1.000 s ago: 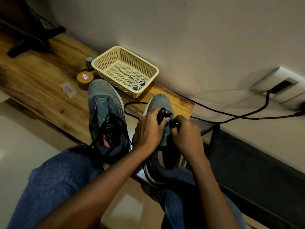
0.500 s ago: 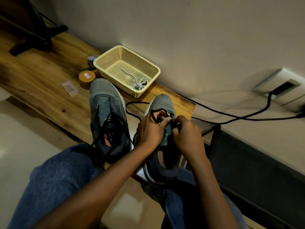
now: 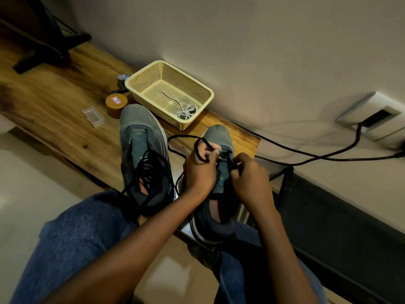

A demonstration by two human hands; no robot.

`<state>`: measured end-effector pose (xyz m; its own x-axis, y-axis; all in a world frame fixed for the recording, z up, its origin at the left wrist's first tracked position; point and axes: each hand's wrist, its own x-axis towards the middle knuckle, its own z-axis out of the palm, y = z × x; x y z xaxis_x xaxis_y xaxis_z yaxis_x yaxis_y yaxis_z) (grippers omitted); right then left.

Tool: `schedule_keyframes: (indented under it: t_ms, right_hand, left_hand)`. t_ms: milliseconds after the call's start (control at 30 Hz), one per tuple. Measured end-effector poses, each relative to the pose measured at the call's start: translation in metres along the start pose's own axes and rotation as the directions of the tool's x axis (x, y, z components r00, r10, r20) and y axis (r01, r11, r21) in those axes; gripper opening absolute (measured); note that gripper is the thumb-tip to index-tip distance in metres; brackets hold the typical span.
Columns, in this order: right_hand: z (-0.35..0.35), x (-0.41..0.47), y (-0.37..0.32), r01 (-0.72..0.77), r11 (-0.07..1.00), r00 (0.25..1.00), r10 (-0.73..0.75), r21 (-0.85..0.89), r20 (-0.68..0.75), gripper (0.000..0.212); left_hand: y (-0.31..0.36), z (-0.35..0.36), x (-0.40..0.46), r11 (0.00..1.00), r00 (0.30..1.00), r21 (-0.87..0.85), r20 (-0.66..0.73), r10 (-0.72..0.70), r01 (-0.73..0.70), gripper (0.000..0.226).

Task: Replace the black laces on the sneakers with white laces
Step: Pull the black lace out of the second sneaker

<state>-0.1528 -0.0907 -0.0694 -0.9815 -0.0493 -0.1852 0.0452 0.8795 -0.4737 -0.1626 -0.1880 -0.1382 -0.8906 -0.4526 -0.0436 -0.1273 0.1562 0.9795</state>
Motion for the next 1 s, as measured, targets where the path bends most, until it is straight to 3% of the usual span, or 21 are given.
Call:
schedule_keyframes:
  t_ms: [133, 233, 333, 433, 533, 633, 833, 900, 1000]
  right_hand:
    - [0.001, 0.0, 0.0, -0.028, 0.999, 1.0, 0.028, 0.021, -0.01, 0.027]
    - [0.001, 0.002, 0.0, -0.044, 0.999, 0.999, 0.044, 0.027, -0.004, 0.027]
    - [0.001, 0.002, 0.0, -0.063, 0.998, 0.998, 0.062, 0.032, 0.01, 0.029]
    - [0.001, 0.002, 0.001, -0.044, 0.998, 0.999, 0.045, 0.037, -0.006, 0.032]
    - [0.004, 0.006, 0.001, 0.045, 0.999, 0.996, -0.045, 0.009, -0.078, 0.036]
    - [0.009, 0.011, -0.002, 0.116, 0.987, 0.991, -0.123, -0.111, -0.059, 0.037]
    - [0.017, 0.017, -0.007, 0.115, 0.965, 0.993, -0.121, -0.235, -0.008, 0.037]
    - [0.017, 0.02, -0.01, 0.105, 0.964, 0.994, -0.111, -0.246, -0.012, 0.032]
    - [0.015, 0.023, -0.013, 0.108, 0.961, 0.993, -0.119, -0.255, -0.027, 0.025]
  left_hand:
    - [0.012, -0.003, 0.009, 0.98, 0.98, -0.196, -0.19, -0.064, 0.026, 0.017]
    - [0.022, -0.017, 0.02, 0.97, 0.973, -0.243, -0.223, -0.058, 0.002, 0.02]
    - [0.029, -0.031, 0.025, 1.0, 0.991, -0.029, -0.133, -0.012, 0.008, 0.01]
    - [0.039, -0.039, 0.023, 0.967, 0.994, 0.241, 0.051, -0.095, 0.08, 0.048]
    - [0.051, -0.044, 0.013, 0.926, 0.97, 0.355, 0.15, -0.189, 0.126, 0.087]
    - [0.059, -0.046, -0.007, 0.887, 0.973, 0.459, 0.178, -0.145, 0.048, 0.099]
    - [0.059, -0.046, -0.032, 0.758, 0.971, 0.625, 0.237, 0.042, -0.185, 0.089]
    - [0.056, -0.05, -0.036, 0.723, 0.955, 0.635, 0.272, 0.121, -0.272, 0.066]
    - [0.053, -0.055, -0.036, 0.674, 0.929, 0.67, 0.365, 0.066, -0.312, 0.037]
